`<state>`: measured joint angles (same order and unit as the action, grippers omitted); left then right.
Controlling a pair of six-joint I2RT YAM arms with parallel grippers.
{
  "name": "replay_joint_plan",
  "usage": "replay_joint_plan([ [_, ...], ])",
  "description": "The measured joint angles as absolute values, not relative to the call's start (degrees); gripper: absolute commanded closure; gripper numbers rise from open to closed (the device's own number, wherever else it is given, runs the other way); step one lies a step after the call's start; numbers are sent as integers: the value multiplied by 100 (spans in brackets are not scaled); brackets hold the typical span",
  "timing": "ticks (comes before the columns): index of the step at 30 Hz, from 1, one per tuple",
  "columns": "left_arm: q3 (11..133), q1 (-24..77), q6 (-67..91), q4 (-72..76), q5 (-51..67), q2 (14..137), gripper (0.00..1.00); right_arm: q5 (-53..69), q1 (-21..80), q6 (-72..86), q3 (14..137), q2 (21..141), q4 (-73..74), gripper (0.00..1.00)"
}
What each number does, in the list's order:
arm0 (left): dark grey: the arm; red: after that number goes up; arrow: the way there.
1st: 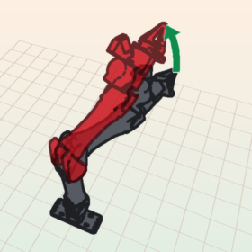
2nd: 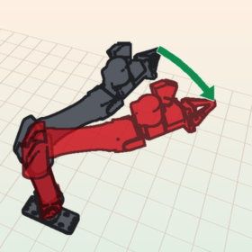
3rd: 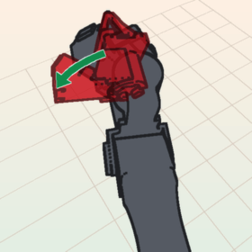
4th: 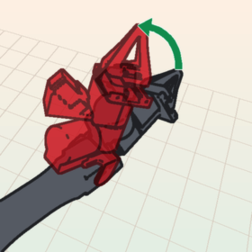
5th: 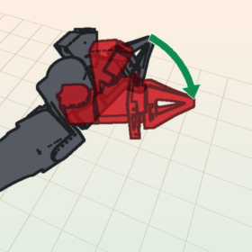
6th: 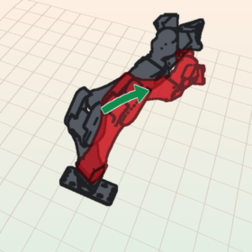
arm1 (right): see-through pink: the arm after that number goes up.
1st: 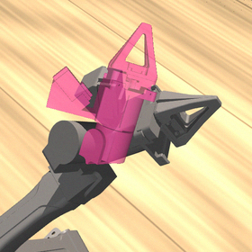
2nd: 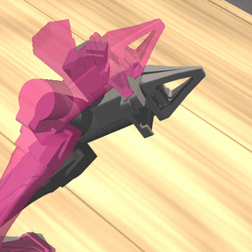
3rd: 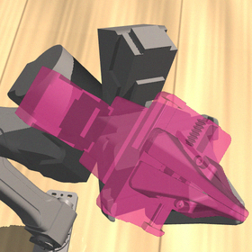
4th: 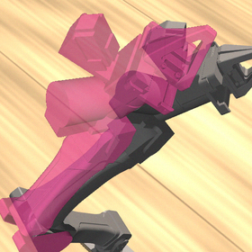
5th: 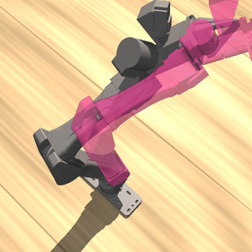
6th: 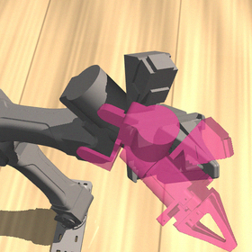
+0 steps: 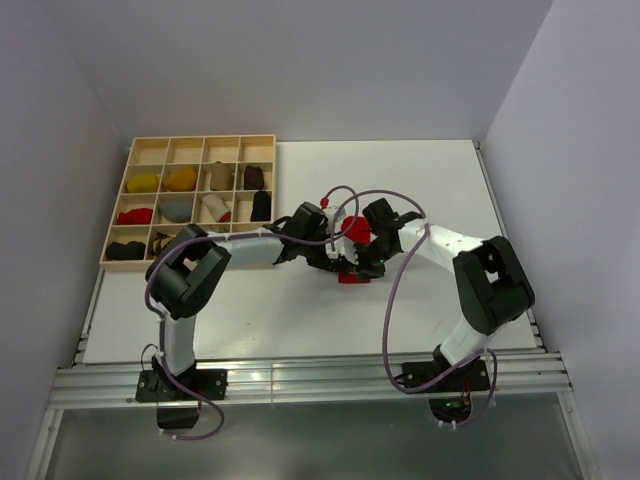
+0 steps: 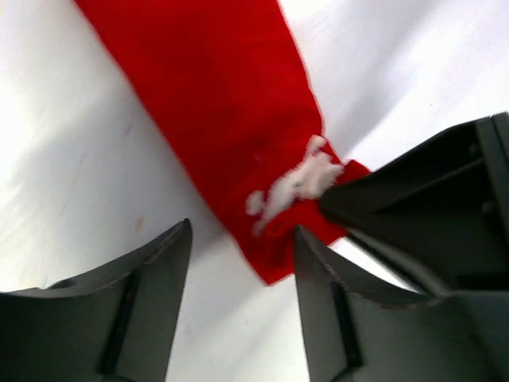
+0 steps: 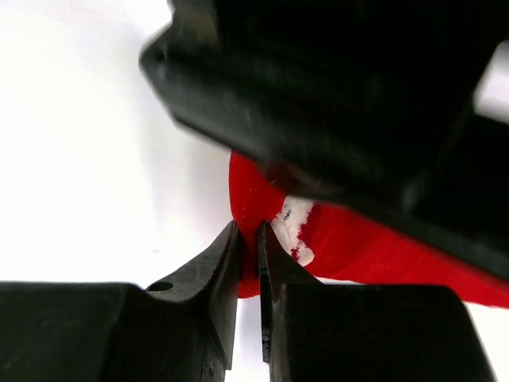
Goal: Roll the socks
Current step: Roll the sock at the center of the board.
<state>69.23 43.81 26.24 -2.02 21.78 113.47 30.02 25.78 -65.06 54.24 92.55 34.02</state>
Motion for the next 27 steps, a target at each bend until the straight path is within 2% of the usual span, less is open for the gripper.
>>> replay_joint_plan([
  [2,6667,4366,2755,-174,2018,11128,35,3382,2475,-6558,5599,9417,3822,92],
  [6,5966,4357,2991,16,1525,10556,34,3918,2279,-6740,5911,9778,4838,91],
  [11,4816,4399,3055,838,676,9695,32,4421,1994,-7065,6831,10809,6119,89],
  [14,4399,4681,2759,1356,137,9233,26,4609,1796,-7179,7310,11399,6792,89],
  [20,4355,5695,1708,2193,-443,9076,21,4919,1566,-7083,8001,12429,7520,89],
  [27,4611,6396,805,2294,-692,9535,19,4956,1498,-6818,8291,12735,7802,89],
])
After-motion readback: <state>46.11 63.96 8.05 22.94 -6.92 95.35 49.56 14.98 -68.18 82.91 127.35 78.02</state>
